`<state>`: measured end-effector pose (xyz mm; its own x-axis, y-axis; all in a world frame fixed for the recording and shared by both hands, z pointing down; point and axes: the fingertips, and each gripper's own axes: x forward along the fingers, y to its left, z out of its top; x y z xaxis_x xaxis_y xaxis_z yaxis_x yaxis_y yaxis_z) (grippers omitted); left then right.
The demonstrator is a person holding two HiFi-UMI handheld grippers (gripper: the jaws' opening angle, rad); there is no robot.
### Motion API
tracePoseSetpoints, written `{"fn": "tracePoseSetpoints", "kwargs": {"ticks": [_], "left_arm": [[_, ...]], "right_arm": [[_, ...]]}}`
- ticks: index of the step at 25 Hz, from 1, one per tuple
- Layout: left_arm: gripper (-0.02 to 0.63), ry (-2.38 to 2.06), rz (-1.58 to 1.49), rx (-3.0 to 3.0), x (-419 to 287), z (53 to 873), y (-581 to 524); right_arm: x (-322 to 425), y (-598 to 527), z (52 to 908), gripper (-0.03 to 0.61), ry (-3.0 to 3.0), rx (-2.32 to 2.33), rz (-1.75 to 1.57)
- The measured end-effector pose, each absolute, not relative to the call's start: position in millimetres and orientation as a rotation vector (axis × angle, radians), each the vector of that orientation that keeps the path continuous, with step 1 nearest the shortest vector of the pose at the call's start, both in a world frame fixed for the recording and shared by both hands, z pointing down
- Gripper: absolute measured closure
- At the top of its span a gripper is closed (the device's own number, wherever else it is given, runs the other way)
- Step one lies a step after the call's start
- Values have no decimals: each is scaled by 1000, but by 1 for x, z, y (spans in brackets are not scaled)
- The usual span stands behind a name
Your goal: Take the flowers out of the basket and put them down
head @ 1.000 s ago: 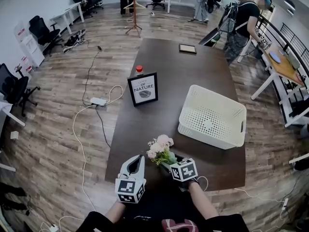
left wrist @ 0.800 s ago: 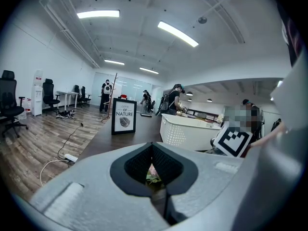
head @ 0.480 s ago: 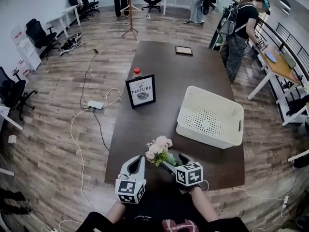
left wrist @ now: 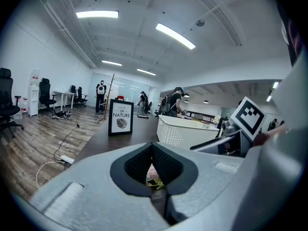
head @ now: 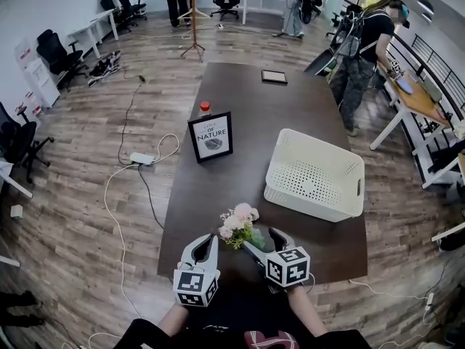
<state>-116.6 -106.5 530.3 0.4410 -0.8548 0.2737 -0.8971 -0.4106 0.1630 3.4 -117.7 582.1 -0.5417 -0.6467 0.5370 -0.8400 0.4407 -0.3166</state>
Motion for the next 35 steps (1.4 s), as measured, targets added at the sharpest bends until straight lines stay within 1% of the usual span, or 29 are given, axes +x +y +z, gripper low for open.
{"fn": "tracePoseSetpoints", "kwargs": {"ticks": [13, 18, 23, 28, 32, 35], "left_arm": [[604, -1470, 193, 2435, -115, 529, -99], [604, -1454, 196, 2437, -115, 531, -98], [605, -1443, 202, 2447, -117, 532, -98], [604, -1443, 200, 2439, -121, 534, -98], [604, -1441, 197, 2442, -121, 534, -98], [605, -1439, 193, 2443, -121, 534, -97]], "right_arm": [[1, -100, 559, 198, -2398, 1316, 724], [3, -92, 550, 207, -2417, 1355, 701], [1, -89, 553, 264, -2402, 1385, 700], [2, -88, 559, 338, -2360, 1404, 677], [-1, -86, 561, 359, -2338, 1386, 621], [-1, -87, 560, 393, -2339, 1412, 657]]}}
